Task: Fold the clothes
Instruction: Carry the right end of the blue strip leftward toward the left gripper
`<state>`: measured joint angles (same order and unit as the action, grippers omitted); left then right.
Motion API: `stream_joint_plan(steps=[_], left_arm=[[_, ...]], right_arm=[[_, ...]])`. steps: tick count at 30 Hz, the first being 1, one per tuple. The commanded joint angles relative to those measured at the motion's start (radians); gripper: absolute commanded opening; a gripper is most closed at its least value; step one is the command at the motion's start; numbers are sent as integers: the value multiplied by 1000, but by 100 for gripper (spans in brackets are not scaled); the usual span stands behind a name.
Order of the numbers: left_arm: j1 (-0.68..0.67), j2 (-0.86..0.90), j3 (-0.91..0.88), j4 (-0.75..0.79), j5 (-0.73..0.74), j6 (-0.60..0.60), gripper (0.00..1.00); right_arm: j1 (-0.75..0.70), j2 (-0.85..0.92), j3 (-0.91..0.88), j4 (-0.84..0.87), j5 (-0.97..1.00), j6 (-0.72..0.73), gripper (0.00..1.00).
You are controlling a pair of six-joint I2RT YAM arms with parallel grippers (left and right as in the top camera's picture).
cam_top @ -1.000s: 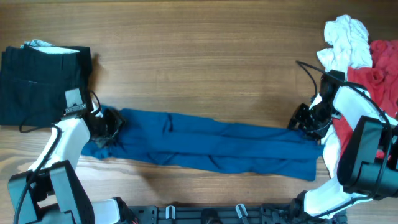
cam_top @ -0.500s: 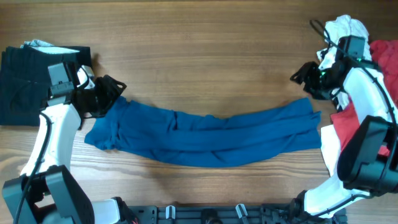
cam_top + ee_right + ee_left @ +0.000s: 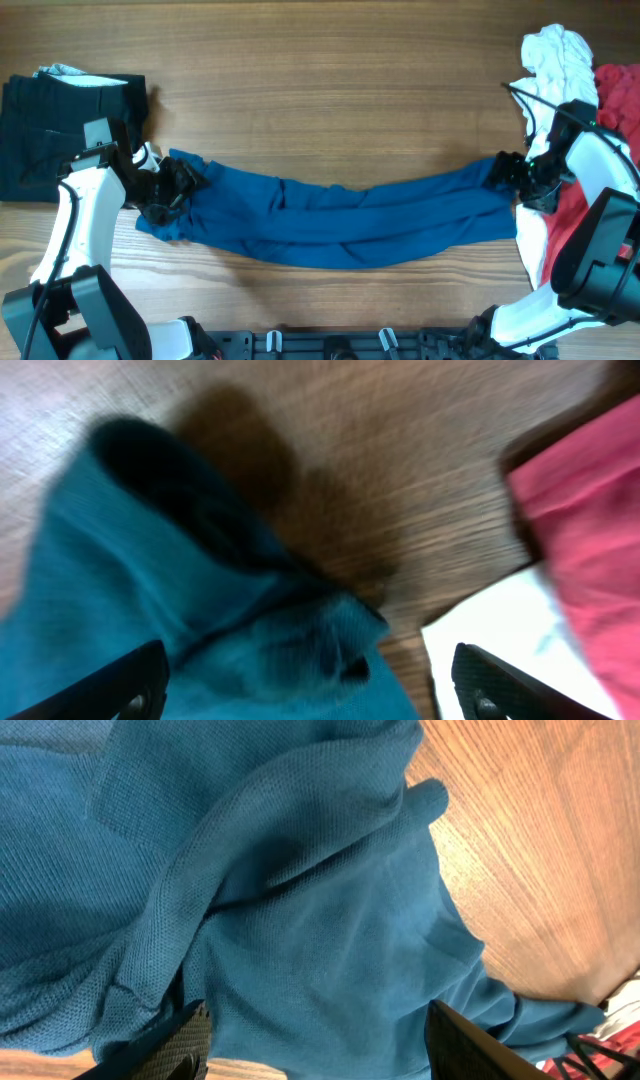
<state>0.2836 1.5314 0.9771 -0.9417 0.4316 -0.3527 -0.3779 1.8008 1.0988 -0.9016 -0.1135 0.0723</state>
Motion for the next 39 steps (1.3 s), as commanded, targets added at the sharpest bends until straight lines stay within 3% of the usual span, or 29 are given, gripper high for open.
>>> stream_joint_plan(steps=[1, 3, 4, 6, 7, 9, 14, 18, 22, 26, 31, 35, 39], left_arm=[[7, -2, 6, -3, -6, 32, 68], [7, -2, 6, -2, -6, 33, 68], [7, -2, 6, -2, -7, 35, 68], [7, -2, 6, -2, -10, 35, 68], [7, -2, 6, -2, -10, 36, 68], [7, -2, 6, -2, -10, 36, 68], [7, -13, 57, 33, -10, 61, 66], [6, -13, 153, 54, 5, 54, 66], [6, -13, 153, 29, 17, 54, 67], [6, -13, 153, -53, 16, 58, 69], [6, -13, 153, -95, 16, 58, 69], [6, -13, 153, -109, 13, 62, 69], [6, -13, 153, -111, 12, 62, 69]], right_arm=[[-3, -15, -76, 48, -98, -25, 89], [-3, -15, -114, 76, -150, -47, 82], [-3, -15, -131, 80, -151, -47, 72], [-3, -15, -139, 88, -151, -46, 42], [-3, -15, -139, 94, -151, -43, 35], [-3, -15, -138, 101, -151, -40, 4], [-3, -15, -46, 146, -227, 80, 4], [-3, -15, 34, 299, -279, 254, 4], [-3, -15, 46, 408, -269, 232, 4], [24, -46, 130, 273, -265, 76, 4], [278, -144, 137, 95, -135, 25, 4], [565, -133, 136, 5, -9, 99, 4], [715, -114, 130, -1, -9, 185, 4]])
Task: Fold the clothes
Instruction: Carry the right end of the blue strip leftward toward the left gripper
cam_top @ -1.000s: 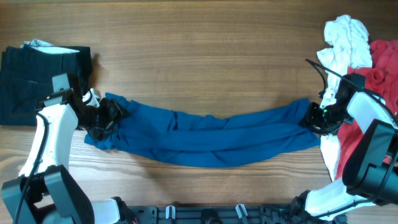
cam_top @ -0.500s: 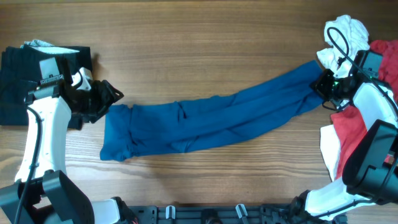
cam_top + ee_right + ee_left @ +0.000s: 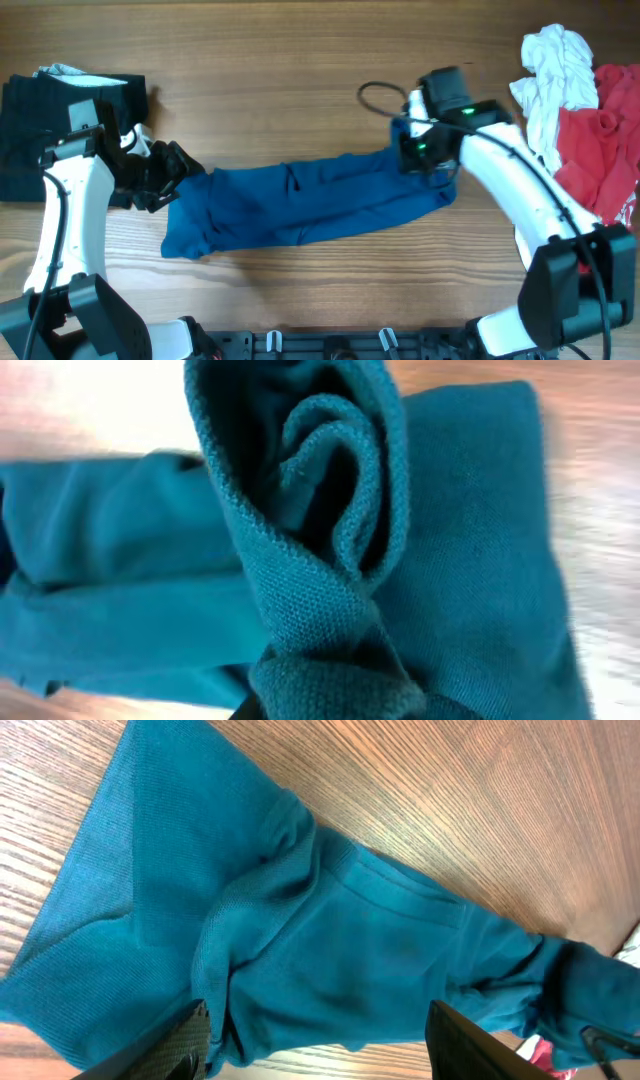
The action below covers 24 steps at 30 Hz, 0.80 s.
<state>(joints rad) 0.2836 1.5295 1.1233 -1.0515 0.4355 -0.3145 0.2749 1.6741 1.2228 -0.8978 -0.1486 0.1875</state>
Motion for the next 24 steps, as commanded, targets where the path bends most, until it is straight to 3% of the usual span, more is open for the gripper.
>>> stream_joint_plan(steps=[1, 4, 6, 7, 9, 10, 11, 13, 17, 19, 21, 24], left_arm=[[6, -11, 6, -1, 8, 24, 70], [6, -11, 6, -1, 8, 24, 70], [6, -11, 6, -1, 8, 24, 70], [6, -11, 6, -1, 8, 24, 70], [6, -11, 6, -1, 8, 24, 70], [6, -11, 6, 0, 8, 24, 70], [6, -11, 6, -1, 8, 24, 70], [6, -11, 6, 0, 8, 24, 70], [6, -11, 6, -2, 8, 24, 70], [6, -11, 6, -34, 8, 25, 70], [6, -11, 6, -90, -8, 74, 71], [6, -11, 5, -154, -146, 76, 75]], right_arm=[[87, 19, 1, -3, 17, 78, 4], [170, 28, -19, 3, 10, 86, 4], [198, 28, -21, 13, 11, 106, 10], [206, 28, -21, 28, 5, 109, 16], [208, 28, -21, 53, -73, 100, 44], [208, 28, -21, 57, -115, 73, 50], [208, 28, -21, 58, -197, -36, 50], [207, 28, -20, 59, -153, -45, 55], [181, -26, -2, 48, 55, 110, 54], [153, -83, -3, -42, 311, 317, 55], [108, -91, -3, -74, 332, 288, 57], [35, -56, -12, -109, 246, 206, 57]])
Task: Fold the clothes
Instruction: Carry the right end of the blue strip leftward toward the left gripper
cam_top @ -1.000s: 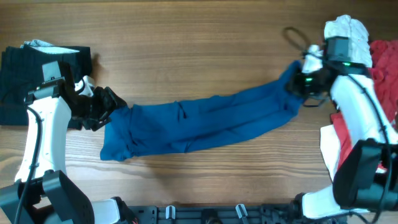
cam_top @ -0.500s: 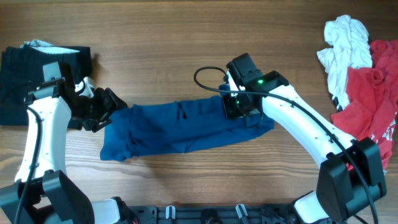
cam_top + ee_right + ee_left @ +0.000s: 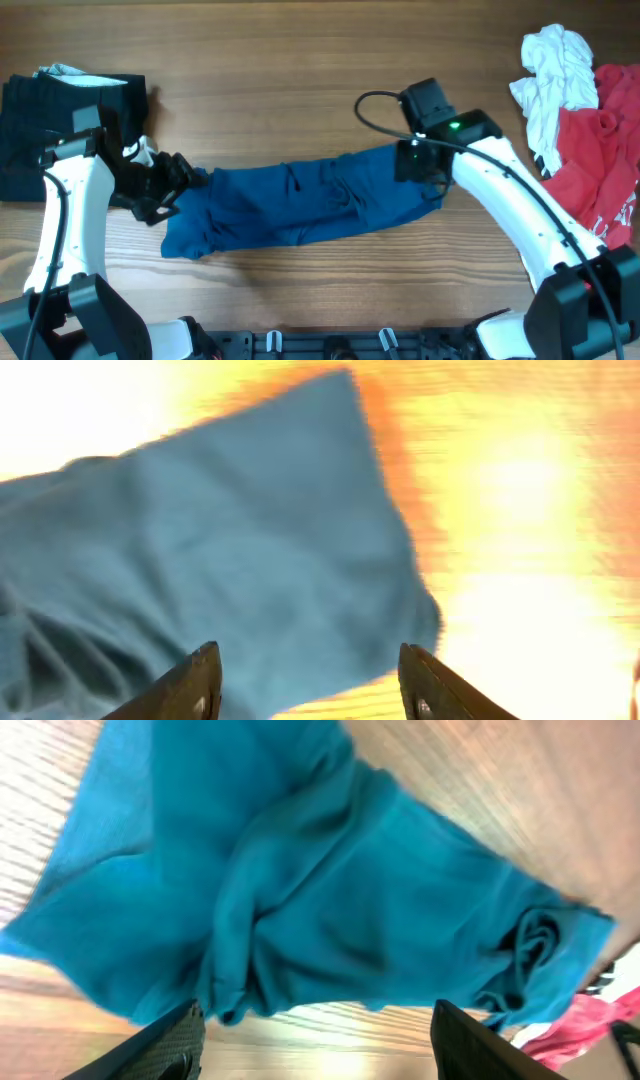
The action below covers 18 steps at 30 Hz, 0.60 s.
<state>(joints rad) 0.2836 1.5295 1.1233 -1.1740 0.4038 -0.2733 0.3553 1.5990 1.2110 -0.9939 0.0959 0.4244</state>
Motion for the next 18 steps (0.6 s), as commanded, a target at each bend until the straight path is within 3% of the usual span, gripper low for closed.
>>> stream_joint_plan(steps=[1, 7, 18], left_arm=[[6, -11, -7, -31, -117, 35, 76], [6, -11, -141, 43, -113, 36, 81], [-9, -9, -439, 475, -79, 4, 84]], right_arm=[[-57, 34, -18, 6, -34, -61, 57], [-58, 112, -105, 76, -38, -66, 58], [-58, 118, -111, 100, -50, -81, 59]])
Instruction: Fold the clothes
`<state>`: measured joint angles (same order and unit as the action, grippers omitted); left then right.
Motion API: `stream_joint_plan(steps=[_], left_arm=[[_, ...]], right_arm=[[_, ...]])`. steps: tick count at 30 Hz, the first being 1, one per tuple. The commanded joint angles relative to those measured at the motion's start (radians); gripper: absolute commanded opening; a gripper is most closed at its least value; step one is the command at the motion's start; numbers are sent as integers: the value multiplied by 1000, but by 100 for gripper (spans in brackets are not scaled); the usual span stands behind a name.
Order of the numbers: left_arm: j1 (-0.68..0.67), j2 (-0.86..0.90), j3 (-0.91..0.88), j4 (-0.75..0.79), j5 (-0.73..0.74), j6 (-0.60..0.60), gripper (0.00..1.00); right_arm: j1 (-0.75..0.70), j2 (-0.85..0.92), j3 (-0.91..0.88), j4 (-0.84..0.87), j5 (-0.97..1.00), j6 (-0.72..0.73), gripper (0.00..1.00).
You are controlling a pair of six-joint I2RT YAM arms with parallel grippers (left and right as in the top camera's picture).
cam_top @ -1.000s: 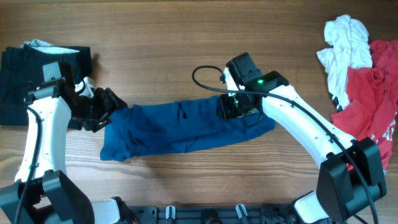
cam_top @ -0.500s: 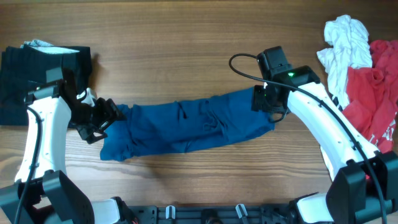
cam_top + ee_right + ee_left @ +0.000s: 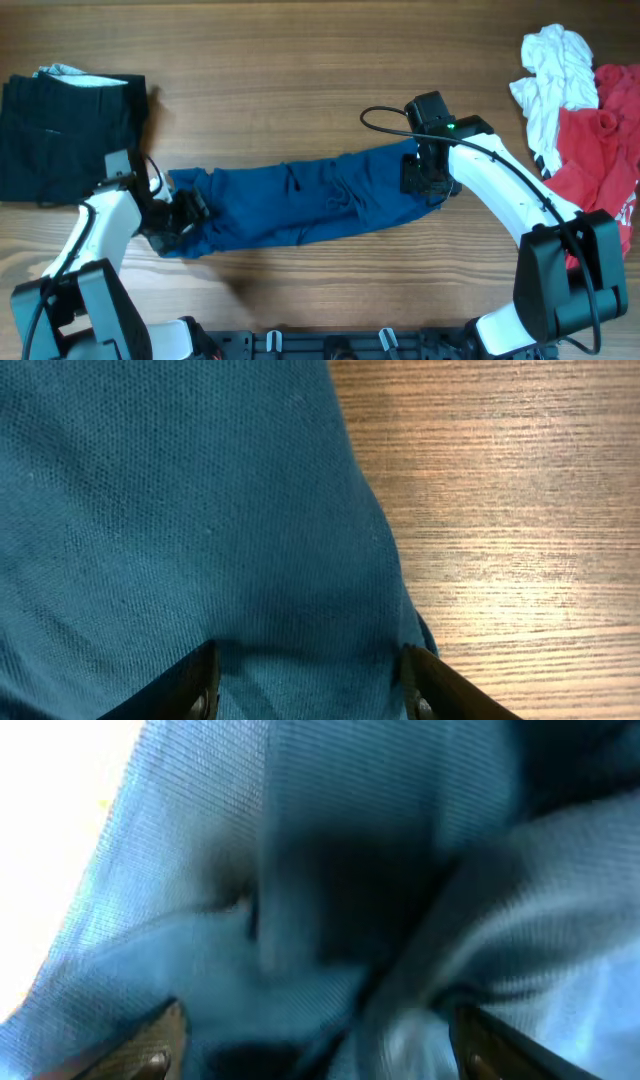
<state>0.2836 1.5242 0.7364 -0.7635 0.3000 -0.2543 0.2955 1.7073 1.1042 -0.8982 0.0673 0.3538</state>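
A long blue garment [image 3: 300,200] lies crumpled across the middle of the table, running left to right. My left gripper [image 3: 178,215] is down on its left end. In the left wrist view it is open [image 3: 320,1045], and blurred blue cloth [image 3: 330,840] fills the space between its fingers. My right gripper [image 3: 420,180] sits over the garment's right end. It is open too [image 3: 310,680], with flat blue cloth [image 3: 180,510] under and between the fingers [image 3: 200,682]. Bare wood lies just to the right of them.
A folded stack of dark clothes [image 3: 65,135] lies at the far left. A white garment [image 3: 550,70] and a red one [image 3: 590,160] are heaped at the right edge. The right arm's cable [image 3: 385,110] loops above the blue garment.
My left gripper was beside the garment's left end and is now down into the cloth there. My right gripper has come lower and closer over the right end. Both are still open.
The blue garment first lay stretched nearly table-wide, with a gripper at each end. Then my right gripper held its bunched right end further left, the left gripper off the cloth. Then the right gripper was open above the shortened garment. Now both sit open on its ends.
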Motion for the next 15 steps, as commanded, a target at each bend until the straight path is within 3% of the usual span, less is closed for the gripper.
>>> stream_joint_plan(steps=[1, 5, 7, 9, 10, 15], left_arm=[[-21, -3, -62, 85, 51, -14, 79], [-113, -3, -63, 116, 66, -14, 53], [-150, -3, -63, 134, 66, -15, 47], [-155, -4, -63, 147, 65, -15, 11], [-142, -4, -58, 147, 65, -15, 4], [-55, -6, 91, 112, 35, -14, 4]], right_arm=[[2, 10, -4, 4, -25, -10, 59], [2, 10, -4, 4, -40, -10, 59], [2, 10, -4, 2, -40, -10, 59], [2, 10, -4, 2, -40, -11, 58], [2, 10, -4, 2, -40, -11, 59], [-8, 5, 45, -15, -36, -10, 57]])
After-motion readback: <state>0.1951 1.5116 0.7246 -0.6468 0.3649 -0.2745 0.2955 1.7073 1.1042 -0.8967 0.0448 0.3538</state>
